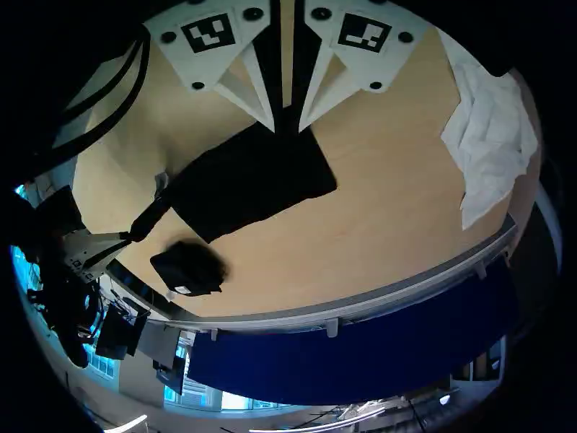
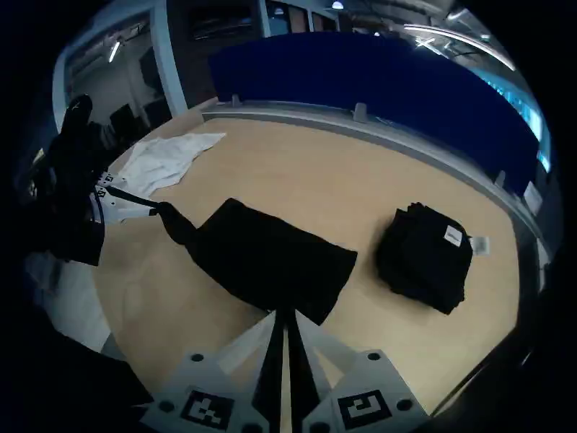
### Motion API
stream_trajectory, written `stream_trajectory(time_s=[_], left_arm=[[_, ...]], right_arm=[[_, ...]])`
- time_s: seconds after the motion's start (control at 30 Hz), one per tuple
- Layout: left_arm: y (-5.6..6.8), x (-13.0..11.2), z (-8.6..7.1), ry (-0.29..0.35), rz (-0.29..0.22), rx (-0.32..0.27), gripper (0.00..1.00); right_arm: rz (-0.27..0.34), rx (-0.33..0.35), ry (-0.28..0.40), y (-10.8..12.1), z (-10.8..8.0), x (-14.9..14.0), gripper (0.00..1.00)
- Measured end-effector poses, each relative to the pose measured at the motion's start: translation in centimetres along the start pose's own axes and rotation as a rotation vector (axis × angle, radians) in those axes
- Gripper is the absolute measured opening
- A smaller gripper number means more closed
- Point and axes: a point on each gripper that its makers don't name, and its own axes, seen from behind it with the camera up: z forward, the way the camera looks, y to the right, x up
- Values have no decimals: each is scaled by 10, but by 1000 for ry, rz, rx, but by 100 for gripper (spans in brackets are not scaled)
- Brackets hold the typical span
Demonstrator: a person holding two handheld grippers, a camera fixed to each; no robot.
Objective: Fold towel
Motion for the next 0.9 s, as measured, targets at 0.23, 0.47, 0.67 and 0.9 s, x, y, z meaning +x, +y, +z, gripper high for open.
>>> stream_trajectory(time_s=[0.23, 0.47, 0.67, 0.9], left_arm=[[-7, -1, 27, -34, -7, 5, 8], [-17, -5, 57, -72, -17, 17, 8], [-26, -8, 76, -98, -29, 30, 8], [-32, -14, 94, -122, -41, 47, 8]], right_arm=[[2, -13, -23, 23, 27, 7, 3], [31, -15, -51, 40, 55, 5, 3], [57, -9, -76, 50, 76, 2, 3], [57, -18, -102, 56, 90, -4, 4]])
